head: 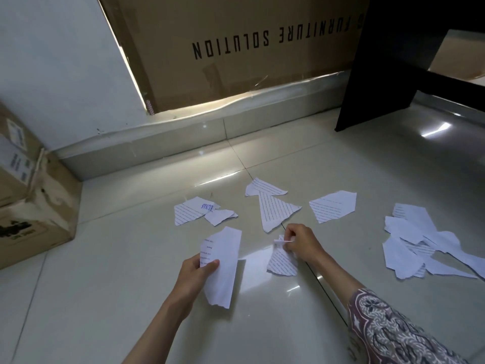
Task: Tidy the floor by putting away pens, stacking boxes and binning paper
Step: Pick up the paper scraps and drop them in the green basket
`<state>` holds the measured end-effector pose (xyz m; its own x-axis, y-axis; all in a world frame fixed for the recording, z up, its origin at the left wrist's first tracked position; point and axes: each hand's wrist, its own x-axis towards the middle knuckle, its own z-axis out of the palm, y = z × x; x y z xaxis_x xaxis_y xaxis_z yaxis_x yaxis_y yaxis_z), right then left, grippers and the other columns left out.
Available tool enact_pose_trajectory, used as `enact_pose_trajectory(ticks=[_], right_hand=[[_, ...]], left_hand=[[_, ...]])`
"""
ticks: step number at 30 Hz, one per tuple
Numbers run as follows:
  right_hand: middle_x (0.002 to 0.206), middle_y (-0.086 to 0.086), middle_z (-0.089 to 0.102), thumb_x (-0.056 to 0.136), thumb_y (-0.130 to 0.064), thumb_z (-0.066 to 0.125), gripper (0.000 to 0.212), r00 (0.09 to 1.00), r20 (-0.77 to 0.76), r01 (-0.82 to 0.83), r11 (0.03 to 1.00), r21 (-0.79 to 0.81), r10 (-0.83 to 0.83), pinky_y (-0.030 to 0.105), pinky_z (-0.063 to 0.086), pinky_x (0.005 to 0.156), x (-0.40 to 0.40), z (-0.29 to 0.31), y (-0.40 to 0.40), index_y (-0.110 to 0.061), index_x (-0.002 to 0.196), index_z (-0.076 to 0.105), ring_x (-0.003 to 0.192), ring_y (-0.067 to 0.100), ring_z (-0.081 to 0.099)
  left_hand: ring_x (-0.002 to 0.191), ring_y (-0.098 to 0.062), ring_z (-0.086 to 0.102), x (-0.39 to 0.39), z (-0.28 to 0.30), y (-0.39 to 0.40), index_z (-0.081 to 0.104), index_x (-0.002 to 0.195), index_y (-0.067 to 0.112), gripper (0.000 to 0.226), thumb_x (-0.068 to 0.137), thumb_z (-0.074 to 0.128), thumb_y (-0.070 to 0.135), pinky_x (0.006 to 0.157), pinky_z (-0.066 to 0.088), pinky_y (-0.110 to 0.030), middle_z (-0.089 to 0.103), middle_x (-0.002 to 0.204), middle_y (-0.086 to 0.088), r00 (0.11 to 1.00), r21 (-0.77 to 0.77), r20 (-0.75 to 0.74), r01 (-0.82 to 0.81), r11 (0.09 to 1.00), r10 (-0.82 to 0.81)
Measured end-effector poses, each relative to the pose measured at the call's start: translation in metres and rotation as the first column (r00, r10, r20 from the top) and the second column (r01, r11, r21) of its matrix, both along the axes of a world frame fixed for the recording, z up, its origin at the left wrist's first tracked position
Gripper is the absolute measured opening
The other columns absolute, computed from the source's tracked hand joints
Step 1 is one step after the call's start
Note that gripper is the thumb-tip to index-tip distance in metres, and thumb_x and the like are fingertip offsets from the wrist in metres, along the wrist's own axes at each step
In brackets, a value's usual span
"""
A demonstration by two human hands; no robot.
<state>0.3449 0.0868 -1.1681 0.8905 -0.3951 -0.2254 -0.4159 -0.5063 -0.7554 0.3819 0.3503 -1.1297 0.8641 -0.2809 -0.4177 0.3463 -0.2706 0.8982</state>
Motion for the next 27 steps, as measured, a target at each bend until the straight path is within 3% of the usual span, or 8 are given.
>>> enact_pose_trajectory(ticks=[5,8,11,15,17,20,24,27], right_hand=[[0.085,0.010,0.058,0.071,0.008,0.068,0.028,0.998,0.021,-0.067,0.937,0.343,0.063,0.026,0.048,0.057,0.007,0.012,-0.009,-0.007,0.093,0.060,0.077,0.022,0.057],[0.083,0.006,0.065,0.076,0.002,0.067,0.011,0.996,0.086,-0.071,0.883,0.463,0.035,0.020,0.048,0.062,0.022,0.025,-0.015,-0.009,0.076,0.064,0.081,0.020,0.062],[0.080,0.006,0.063,0.077,0.000,0.067,0.008,0.992,0.115,-0.009,0.869,0.495,-0.056,0.025,0.046,0.068,0.045,0.030,-0.020,-0.005,0.073,0.062,0.080,0.020,0.060],[0.094,0.011,0.059,0.077,-0.002,0.068,0.023,0.988,0.063,0.110,0.931,0.349,-0.140,0.028,0.047,0.066,0.073,0.020,-0.028,-0.010,0.064,0.051,0.092,0.027,0.059],[0.105,0.012,0.055,0.076,-0.005,0.070,0.032,0.996,0.015,0.089,0.991,0.101,-0.091,0.034,0.042,0.078,0.080,0.010,-0.032,-0.014,0.058,0.045,0.106,0.030,0.053],[0.116,0.009,0.046,0.078,-0.010,0.069,0.035,0.996,-0.084,-0.017,0.980,-0.196,0.000,0.036,0.035,0.089,0.081,0.001,-0.030,-0.015,0.057,0.042,0.114,0.030,0.040],[0.114,0.015,0.052,0.080,-0.011,0.069,0.040,0.994,-0.108,-0.050,0.971,-0.234,0.025,0.042,0.043,0.090,0.085,0.002,-0.030,-0.017,0.053,0.040,0.111,0.032,0.046],[0.087,0.012,0.061,0.081,-0.011,0.067,0.038,0.992,-0.116,-0.075,0.970,-0.232,0.049,0.038,0.044,0.086,0.086,0.002,-0.032,-0.015,0.054,0.041,0.097,0.032,0.060]], left_hand=[[0.082,-0.009,0.066,0.001,-0.001,-0.001,0.067,0.088,0.024,0.016,0.090,0.058,0.010,0.063,0.048,-0.022,0.072,0.087,0.011,0.999,-0.021,-0.004,-0.042,0.999,0.042],[0.083,-0.011,0.066,0.001,-0.002,-0.005,0.067,0.089,0.023,0.015,0.090,0.058,0.010,0.064,0.048,-0.023,0.072,0.090,0.008,0.997,-0.031,-0.004,-0.072,0.997,0.071],[0.086,-0.016,0.066,0.001,-0.005,-0.008,0.067,0.091,0.021,0.014,0.089,0.059,0.010,0.065,0.048,-0.026,0.072,0.093,0.004,0.995,-0.045,-0.016,-0.100,0.994,0.100],[0.087,-0.017,0.067,0.003,-0.008,-0.010,0.069,0.091,0.022,0.016,0.089,0.059,0.010,0.066,0.049,-0.027,0.074,0.091,0.006,0.992,-0.047,-0.019,-0.123,0.991,0.122],[0.087,-0.017,0.067,0.006,-0.009,-0.011,0.069,0.091,0.022,0.016,0.089,0.058,0.010,0.066,0.048,-0.027,0.074,0.090,0.007,0.991,-0.044,-0.015,-0.134,0.990,0.133],[0.085,-0.015,0.067,0.009,-0.009,-0.013,0.069,0.091,0.023,0.017,0.089,0.058,0.011,0.065,0.048,-0.026,0.075,0.086,0.010,0.989,-0.036,-0.014,-0.144,0.989,0.144],[0.082,-0.012,0.067,0.008,-0.009,-0.019,0.068,0.090,0.023,0.016,0.089,0.058,0.011,0.063,0.048,-0.025,0.074,0.081,0.013,0.986,-0.021,-0.020,-0.166,0.986,0.165],[0.079,-0.011,0.066,0.007,-0.008,-0.027,0.068,0.089,0.021,0.015,0.088,0.060,0.009,0.062,0.047,-0.025,0.073,0.081,0.012,0.986,-0.013,-0.006,-0.167,0.986,0.167]])
